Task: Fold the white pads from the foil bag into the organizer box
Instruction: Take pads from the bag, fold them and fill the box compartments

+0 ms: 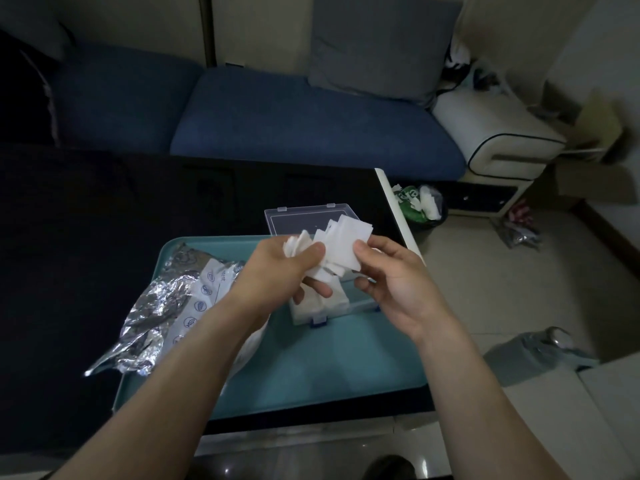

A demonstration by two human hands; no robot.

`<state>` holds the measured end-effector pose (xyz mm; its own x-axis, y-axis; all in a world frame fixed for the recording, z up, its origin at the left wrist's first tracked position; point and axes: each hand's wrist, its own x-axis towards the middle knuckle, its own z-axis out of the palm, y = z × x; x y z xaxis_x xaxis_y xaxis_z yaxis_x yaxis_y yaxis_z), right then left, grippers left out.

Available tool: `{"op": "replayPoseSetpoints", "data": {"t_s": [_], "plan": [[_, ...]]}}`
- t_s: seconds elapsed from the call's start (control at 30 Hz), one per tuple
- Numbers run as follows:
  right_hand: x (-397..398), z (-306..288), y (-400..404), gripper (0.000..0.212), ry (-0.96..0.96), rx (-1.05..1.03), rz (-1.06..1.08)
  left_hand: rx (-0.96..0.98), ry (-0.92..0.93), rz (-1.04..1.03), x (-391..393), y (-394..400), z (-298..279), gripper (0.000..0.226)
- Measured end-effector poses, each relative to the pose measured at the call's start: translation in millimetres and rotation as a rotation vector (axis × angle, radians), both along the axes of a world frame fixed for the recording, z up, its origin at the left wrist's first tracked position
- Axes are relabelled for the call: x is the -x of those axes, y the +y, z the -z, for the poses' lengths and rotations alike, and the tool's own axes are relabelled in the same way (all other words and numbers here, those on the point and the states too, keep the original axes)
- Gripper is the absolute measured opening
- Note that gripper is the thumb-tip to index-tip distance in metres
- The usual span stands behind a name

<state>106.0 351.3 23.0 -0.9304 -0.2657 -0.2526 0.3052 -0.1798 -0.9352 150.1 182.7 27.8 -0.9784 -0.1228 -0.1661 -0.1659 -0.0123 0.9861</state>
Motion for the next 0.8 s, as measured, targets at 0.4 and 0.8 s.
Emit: {"op": "replayPoseSetpoints", "data": {"t_s": [0.4,0.8], "plan": [[-0.9,0.7,2.9,0.016,0.089,-0.053,0.281,-0.096,0.015,-0.084,2.1,3.1,6.8,0.014],[-4.4,9.1,-14.6,0.022,0.149,-0.183,0.086,-0.056,0.062,-0.007,-1.4,10.6,6.0,0.012]]}}
